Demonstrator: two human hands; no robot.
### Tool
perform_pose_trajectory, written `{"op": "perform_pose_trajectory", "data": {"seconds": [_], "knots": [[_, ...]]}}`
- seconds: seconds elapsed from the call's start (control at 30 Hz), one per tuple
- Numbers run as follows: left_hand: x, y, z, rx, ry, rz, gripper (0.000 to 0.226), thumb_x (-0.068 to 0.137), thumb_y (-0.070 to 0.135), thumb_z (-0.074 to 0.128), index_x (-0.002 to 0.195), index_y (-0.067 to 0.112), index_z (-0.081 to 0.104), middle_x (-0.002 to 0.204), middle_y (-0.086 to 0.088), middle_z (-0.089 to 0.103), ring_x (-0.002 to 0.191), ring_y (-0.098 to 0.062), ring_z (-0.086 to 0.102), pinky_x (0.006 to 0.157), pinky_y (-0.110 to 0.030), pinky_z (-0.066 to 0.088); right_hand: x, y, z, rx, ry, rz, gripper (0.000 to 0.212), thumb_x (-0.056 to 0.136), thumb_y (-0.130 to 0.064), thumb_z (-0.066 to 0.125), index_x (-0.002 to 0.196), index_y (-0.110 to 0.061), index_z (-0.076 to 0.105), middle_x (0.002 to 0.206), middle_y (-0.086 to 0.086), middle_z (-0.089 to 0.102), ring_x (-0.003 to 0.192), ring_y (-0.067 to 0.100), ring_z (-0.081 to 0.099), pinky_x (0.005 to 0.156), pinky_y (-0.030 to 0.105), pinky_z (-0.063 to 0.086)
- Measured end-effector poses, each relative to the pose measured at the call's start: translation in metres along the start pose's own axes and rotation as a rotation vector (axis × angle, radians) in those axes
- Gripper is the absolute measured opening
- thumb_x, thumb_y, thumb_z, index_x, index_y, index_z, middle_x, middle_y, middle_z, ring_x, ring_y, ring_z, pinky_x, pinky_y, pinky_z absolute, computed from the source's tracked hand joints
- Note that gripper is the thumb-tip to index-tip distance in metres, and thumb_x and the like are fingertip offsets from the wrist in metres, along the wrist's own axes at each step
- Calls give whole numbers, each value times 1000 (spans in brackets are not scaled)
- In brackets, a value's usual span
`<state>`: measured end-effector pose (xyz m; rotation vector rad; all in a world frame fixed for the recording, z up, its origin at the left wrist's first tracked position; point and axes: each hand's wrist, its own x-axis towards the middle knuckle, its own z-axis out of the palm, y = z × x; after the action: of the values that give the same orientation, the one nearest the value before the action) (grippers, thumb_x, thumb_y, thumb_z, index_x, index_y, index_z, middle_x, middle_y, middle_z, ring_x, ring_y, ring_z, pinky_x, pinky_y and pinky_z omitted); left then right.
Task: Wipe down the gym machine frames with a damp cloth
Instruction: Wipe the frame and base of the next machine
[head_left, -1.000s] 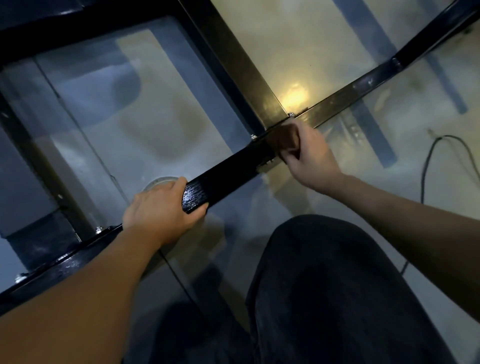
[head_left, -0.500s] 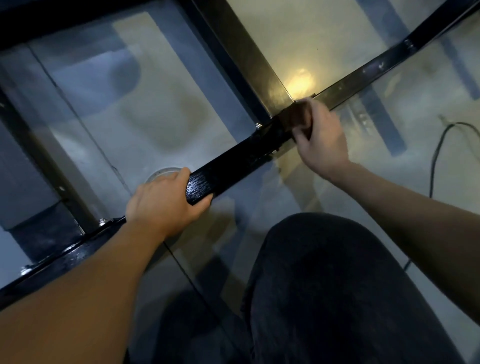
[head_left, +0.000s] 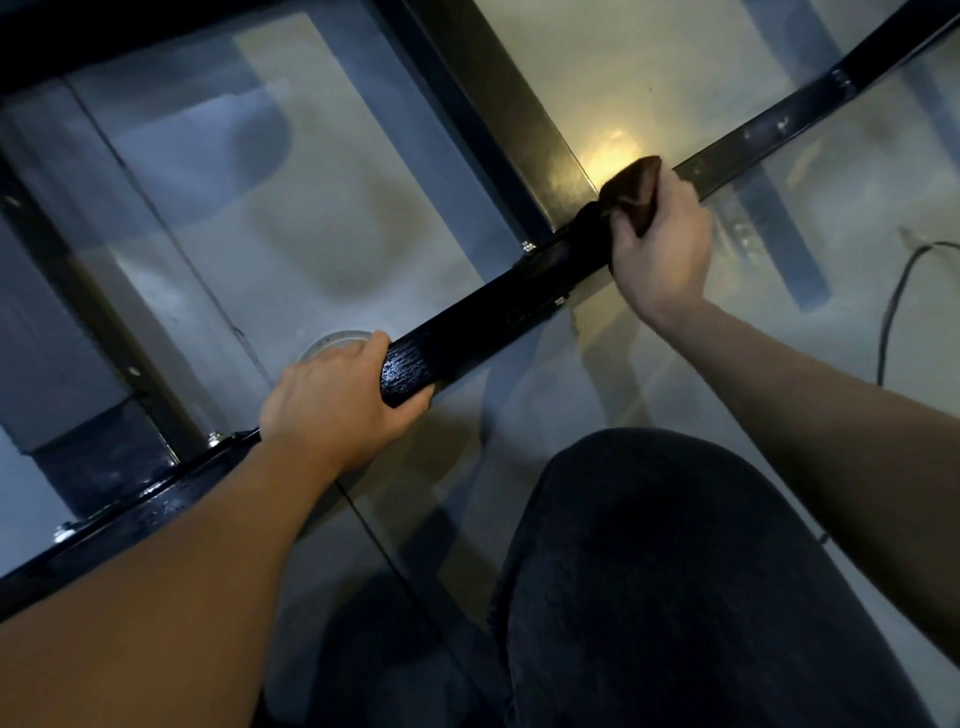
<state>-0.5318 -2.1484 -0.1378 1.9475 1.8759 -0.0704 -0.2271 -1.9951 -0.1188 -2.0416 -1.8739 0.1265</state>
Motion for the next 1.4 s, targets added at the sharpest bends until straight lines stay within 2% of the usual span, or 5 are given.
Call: {"op": "perform_pose_trajectory", "data": {"seconds": [0.23, 0.43, 1.03, 1.23, 1.4], "knots": [[2, -1, 1, -23, -8, -10, 56, 84, 82, 40, 111, 33, 48, 104, 8, 67, 95, -24, 66, 76, -40, 52, -48, 14, -22, -20, -245, -393, 64, 91, -18, 67, 151, -22, 46, 136, 3, 61, 115, 27, 55, 95, 38, 46], [1, -1, 2, -6, -11, -11, 58, 85, 83, 37, 113, 34, 48, 106, 8, 67, 97, -22, 66, 76, -40, 52, 3, 15, -12, -60, 31, -31, 41, 95, -29, 61, 135, -22, 58, 122, 2, 69, 110, 26, 64, 94, 45, 55], [0, 4, -6, -38, -47, -43, 56, 85, 81, 41, 118, 36, 49, 112, 9, 67, 103, -21, 66, 82, -42, 51, -15, 19, -30, -42, -153, -324, 53, 95, -15, 64, 147, -24, 54, 131, 4, 69, 117, 28, 60, 97, 39, 50], [-1, 5, -8, -36, -57, -53, 53, 87, 79, 44, 119, 37, 49, 113, 10, 66, 103, -21, 65, 82, -41, 49, 51, 21, -15, -31, 32, 89, 36, 87, -17, 57, 122, -25, 66, 112, 4, 72, 106, 30, 67, 92, 36, 52], [0, 6, -11, -53, -68, -58, 53, 85, 80, 41, 117, 38, 47, 111, 10, 66, 102, -20, 65, 82, -41, 51, -9, 19, -25, -20, -204, -346, 57, 91, -10, 64, 146, -25, 55, 132, 2, 68, 118, 26, 61, 101, 40, 48]]}}
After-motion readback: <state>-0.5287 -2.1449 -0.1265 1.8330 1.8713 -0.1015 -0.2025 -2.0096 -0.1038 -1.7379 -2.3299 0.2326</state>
